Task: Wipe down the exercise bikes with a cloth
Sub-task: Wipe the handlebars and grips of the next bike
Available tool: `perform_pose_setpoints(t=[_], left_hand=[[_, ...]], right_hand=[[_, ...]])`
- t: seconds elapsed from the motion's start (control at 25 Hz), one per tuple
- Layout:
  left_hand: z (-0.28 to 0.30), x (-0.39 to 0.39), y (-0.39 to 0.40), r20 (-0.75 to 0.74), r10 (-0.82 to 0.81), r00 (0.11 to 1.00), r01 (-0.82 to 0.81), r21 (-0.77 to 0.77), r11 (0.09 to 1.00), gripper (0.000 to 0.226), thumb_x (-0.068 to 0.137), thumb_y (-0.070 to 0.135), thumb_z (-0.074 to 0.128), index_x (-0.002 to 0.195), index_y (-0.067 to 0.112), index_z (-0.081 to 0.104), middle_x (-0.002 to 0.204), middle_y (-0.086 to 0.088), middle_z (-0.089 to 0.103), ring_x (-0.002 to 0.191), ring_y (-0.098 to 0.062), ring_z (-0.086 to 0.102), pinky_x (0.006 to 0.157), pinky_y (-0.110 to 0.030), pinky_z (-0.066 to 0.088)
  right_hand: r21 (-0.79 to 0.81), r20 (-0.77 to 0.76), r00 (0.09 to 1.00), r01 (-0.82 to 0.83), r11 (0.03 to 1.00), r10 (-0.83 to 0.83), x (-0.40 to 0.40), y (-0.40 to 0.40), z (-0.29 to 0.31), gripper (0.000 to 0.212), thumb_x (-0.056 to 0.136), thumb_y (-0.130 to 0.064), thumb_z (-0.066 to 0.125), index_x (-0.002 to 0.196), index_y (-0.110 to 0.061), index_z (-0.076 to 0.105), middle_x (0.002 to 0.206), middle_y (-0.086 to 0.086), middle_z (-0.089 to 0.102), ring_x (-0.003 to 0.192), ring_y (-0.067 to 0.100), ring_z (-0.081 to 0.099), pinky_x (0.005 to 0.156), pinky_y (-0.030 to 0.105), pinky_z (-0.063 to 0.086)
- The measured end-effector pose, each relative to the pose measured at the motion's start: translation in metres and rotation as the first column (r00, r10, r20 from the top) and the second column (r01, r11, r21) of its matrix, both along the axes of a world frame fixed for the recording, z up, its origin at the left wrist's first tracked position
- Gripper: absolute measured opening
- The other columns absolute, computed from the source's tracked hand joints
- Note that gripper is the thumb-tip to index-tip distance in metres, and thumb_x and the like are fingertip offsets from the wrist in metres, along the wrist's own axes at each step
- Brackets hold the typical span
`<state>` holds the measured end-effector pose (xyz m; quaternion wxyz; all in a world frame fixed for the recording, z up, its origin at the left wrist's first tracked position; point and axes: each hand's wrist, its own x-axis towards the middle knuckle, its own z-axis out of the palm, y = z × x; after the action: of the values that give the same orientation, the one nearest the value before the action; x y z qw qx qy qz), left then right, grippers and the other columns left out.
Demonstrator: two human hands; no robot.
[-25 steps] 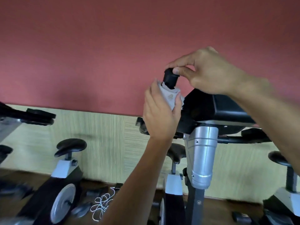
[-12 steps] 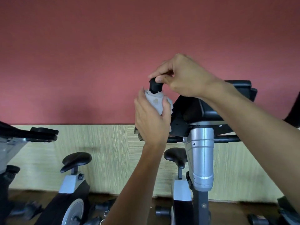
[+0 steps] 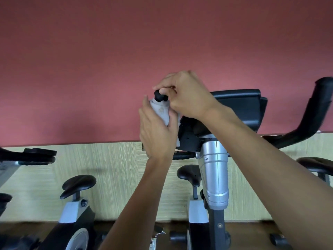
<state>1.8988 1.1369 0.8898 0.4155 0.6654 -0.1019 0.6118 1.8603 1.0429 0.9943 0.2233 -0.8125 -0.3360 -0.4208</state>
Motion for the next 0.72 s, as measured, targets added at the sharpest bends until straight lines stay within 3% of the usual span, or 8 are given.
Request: perform_pose_setpoints(t=[0.08,0.12,0.24,0.32,0.4,0.56,0.72], left_hand=[[0.016,0.003,0.0,0.029,0.047,0.998,-0.048,0.031,0.998,0.07,0.097,0.037,0.064,0.153,0.01,0.033,0.136,-0.006,0.055,0.115,-0.023,0.061,0.08,-0.031,0.046],[0.016,0.003,0.0,0.043,0.053,0.998,-0.054,0.022,0.998,0.069,0.097,0.037,0.064,0.153,0.01,0.034,0.135,-0.005,0.056,0.114,-0.022,0.062,0.079,-0.031,0.047],[-0.02,0.007,-0.003,0.026,0.022,0.999,-0.021,-0.039,0.999,0.071,0.098,0.045,0.058,0.152,0.007,0.033,0.137,-0.01,0.054,0.12,-0.025,0.059,0.086,-0.042,0.056],[-0.04,0.008,-0.002,0.003,0.014,1.0,-0.014,-0.032,0.999,0.07,0.098,0.045,0.056,0.151,0.006,0.032,0.138,-0.014,0.053,0.123,-0.029,0.058,0.089,-0.052,0.057],[-0.032,0.007,0.0,-0.007,0.012,1.0,-0.012,-0.019,1.0,0.07,0.098,0.046,0.054,0.151,0.006,0.032,0.136,-0.013,0.053,0.12,-0.028,0.058,0.087,-0.049,0.056],[0.004,0.005,-0.005,0.045,0.044,0.998,-0.043,-0.034,0.999,0.07,0.098,0.053,0.045,0.15,0.006,0.038,0.13,-0.008,0.057,0.111,-0.022,0.062,0.077,-0.031,0.047],[-0.036,0.02,0.001,0.093,0.036,0.995,-0.033,-0.032,0.999,0.065,0.099,0.042,0.055,0.15,0.006,0.035,0.141,-0.013,0.054,0.125,-0.027,0.059,0.089,-0.038,0.055]], right_hand=[[0.0,0.017,1.0,-0.01,1.0,0.01,0.001,0.0,0.001,0.028,0.09,0.002,0.056,0.102,-0.008,0.08,0.102,0.005,0.078,0.092,0.009,0.068,0.086,0.015,0.05],[0.004,-0.004,1.0,-0.016,1.0,0.016,0.001,-0.001,0.001,0.028,0.091,0.002,0.057,0.102,-0.009,0.08,0.102,0.004,0.078,0.092,0.009,0.068,0.085,0.014,0.05],[0.032,-0.074,0.997,-0.021,0.999,0.023,0.0,-0.002,0.003,0.023,0.095,-0.004,0.062,0.108,-0.013,0.079,0.11,-0.003,0.076,0.097,-0.002,0.062,0.083,-0.004,0.036],[0.039,-0.08,0.996,-0.024,0.999,0.027,0.0,-0.002,0.003,0.022,0.096,-0.006,0.063,0.108,-0.014,0.079,0.111,-0.004,0.076,0.097,-0.004,0.061,0.083,-0.006,0.033],[0.045,-0.074,0.997,-0.023,0.999,0.026,0.0,-0.001,0.003,0.022,0.096,-0.005,0.063,0.107,-0.014,0.079,0.109,-0.003,0.077,0.095,-0.003,0.061,0.081,-0.006,0.034],[0.076,-0.087,0.995,-0.033,0.997,0.04,0.003,-0.003,0.003,0.022,0.097,-0.007,0.062,0.106,-0.017,0.08,0.104,-0.003,0.077,0.091,-0.002,0.064,0.077,-0.003,0.039],[0.07,-0.085,0.994,-0.062,0.996,0.068,0.003,-0.002,-0.001,0.021,0.098,-0.009,0.062,0.107,-0.017,0.079,0.108,-0.004,0.076,0.096,0.0,0.064,0.081,-0.002,0.038]])
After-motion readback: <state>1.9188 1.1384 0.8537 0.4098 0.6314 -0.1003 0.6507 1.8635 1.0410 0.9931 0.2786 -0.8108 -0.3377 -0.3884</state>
